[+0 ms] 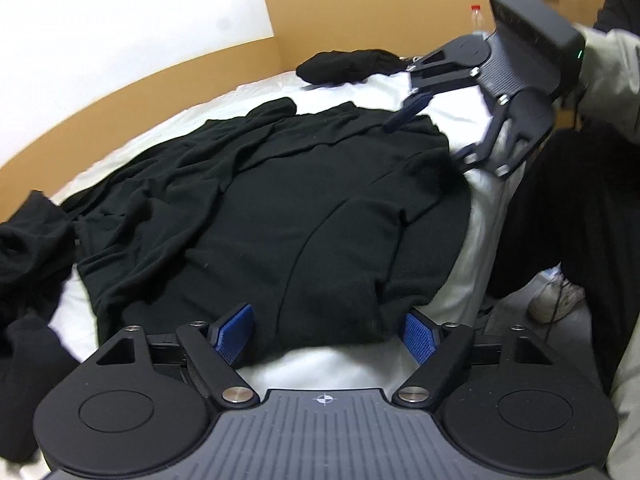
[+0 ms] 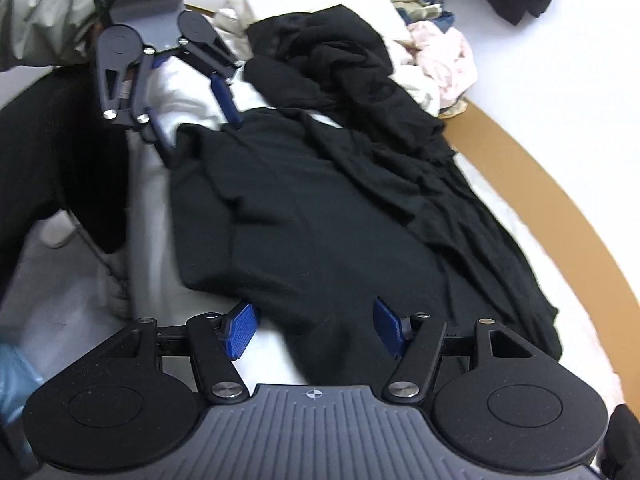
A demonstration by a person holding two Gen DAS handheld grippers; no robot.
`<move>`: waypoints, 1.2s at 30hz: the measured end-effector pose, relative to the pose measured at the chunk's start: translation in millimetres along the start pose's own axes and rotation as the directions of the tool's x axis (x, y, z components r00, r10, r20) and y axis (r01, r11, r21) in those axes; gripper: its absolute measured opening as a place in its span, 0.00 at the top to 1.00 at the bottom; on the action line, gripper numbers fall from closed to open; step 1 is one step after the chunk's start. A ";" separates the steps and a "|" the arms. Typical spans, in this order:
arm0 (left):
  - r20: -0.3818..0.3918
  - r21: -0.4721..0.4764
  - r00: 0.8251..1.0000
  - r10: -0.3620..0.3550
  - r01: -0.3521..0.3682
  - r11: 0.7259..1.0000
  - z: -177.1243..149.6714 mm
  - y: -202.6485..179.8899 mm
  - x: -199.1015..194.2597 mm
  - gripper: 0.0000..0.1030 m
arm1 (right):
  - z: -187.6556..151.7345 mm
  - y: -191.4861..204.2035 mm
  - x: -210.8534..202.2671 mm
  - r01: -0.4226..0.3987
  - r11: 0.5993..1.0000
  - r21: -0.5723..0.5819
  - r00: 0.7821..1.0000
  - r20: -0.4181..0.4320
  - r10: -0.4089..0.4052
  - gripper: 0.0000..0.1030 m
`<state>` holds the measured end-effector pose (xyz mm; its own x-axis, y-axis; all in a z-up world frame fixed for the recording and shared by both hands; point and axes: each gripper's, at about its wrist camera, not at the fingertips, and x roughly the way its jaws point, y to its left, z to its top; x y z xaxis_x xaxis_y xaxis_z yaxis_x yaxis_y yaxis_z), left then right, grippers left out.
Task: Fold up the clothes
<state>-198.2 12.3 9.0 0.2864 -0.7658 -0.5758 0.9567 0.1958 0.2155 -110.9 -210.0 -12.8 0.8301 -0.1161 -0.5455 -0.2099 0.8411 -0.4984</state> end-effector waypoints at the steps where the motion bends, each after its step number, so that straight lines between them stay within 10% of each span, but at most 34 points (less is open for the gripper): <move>1: 0.010 -0.002 1.000 0.009 -0.009 1.000 2.9 2.1 1.4 0.22 | 0.1 -1.6 2.5 0.019 1.000 0.004 1.000 0.004 -0.020 0.37; 17: 0.005 0.087 0.999 0.039 -0.040 0.995 13.4 8.0 10.7 0.24 | -10.8 -5.5 8.5 0.002 1.000 0.008 0.996 0.092 -0.003 0.65; 18: 0.009 0.067 1.000 0.030 -0.030 0.997 14.3 10.5 13.2 0.27 | -9.9 -6.3 10.1 0.003 1.000 0.013 0.996 0.092 -0.004 0.67; 20: 0.022 0.020 0.999 0.036 -0.037 0.999 16.7 15.3 20.4 0.84 | -9.9 -6.3 13.0 0.016 0.999 0.044 0.994 0.104 -0.020 0.76; 26: 0.102 0.006 0.992 0.078 -0.079 0.997 27.0 7.5 13.3 0.88 | -9.3 0.2 -2.2 0.151 0.979 0.135 0.969 0.174 -0.174 0.91; 36: 0.260 -0.048 0.964 -0.054 0.069 0.996 63.7 7.8 -38.4 0.90 | -4.7 -0.2 -67.1 0.182 0.945 0.271 0.925 0.278 -0.258 0.92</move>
<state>-205.1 4.2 83.0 0.2106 -0.9080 -0.3623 0.9756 0.1715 0.1374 -169.0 -204.8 20.7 0.9658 -0.1778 -0.1890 0.0930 0.9171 -0.3877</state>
